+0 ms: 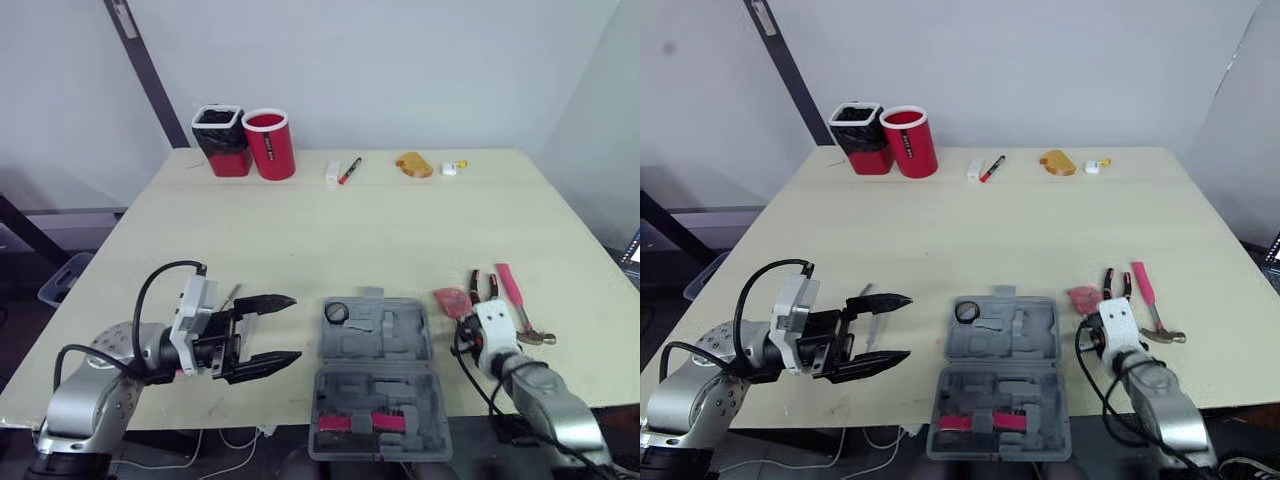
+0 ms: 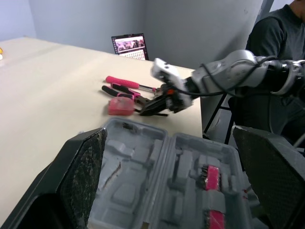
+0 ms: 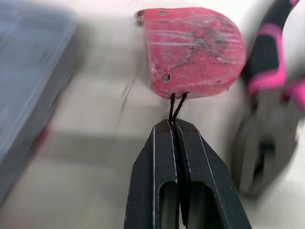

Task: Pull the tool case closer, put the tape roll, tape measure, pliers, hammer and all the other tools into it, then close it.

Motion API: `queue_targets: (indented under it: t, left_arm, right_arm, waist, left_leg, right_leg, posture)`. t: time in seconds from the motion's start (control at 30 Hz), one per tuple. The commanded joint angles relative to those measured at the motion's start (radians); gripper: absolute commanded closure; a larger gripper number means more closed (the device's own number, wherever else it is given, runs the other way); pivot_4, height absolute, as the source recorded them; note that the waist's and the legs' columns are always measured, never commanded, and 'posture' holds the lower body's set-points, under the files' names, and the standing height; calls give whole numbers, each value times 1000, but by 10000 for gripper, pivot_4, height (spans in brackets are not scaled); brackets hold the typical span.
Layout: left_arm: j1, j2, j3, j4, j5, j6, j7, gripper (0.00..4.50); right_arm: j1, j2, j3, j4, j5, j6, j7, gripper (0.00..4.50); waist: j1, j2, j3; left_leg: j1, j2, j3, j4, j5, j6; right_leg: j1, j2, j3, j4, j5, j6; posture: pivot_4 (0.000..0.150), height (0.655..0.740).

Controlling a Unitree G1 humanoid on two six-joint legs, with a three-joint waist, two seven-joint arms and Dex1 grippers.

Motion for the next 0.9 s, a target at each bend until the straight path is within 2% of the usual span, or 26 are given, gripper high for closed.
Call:
queue_targets:
  t: [0.03,0.17,0.37,0.6,0.9]
  left_arm:
    - [-2,8,5,-13,-6,-16,-19,0]
    - [-5,7,-10,4,4,-23,-36,0]
    - [-12,4,-24,32,23,-38,-52,0]
    - [1,-15,-25,47,49,-91,-56,0]
    - [29,-46,-20,79,70,-147,-52,0]
  right_arm:
    - [103,-26,-31,-123,36,27,34,44652]
    - [273,-38,-40,-250,86,19,80,44652]
    - [425,-45,-35,-322,98,-4,94,44652]
    - [422,-61,-45,-310,93,-28,97,44652]
    - [418,-134,-74,-283,132,-56,189,44652]
  waist:
    - [0,0,0]
    - [2,0,0]
    - [-1,0,0]
    - [0,-1,0]
    - [1,-1,0]
  left_leg:
    - [0,0,0,0,0,0]
    - [0,0,-1,0,0,0]
    - [1,4,-1,0,0,0]
    - [1,6,-1,0,0,0]
    - [0,6,-1,0,0,0]
  right_leg:
    - [0,0,0,0,0,0]
    - [0,-1,0,0,-1,2]
    - [0,-1,0,0,-2,4]
    - [-2,-2,0,-1,-3,4]
    - [-3,-1,0,-1,-3,4]
  posture:
    - [1500,7400]
    - [1500,7400]
    - [1500,7400]
    - [1500,7400]
    - [1500,7400]
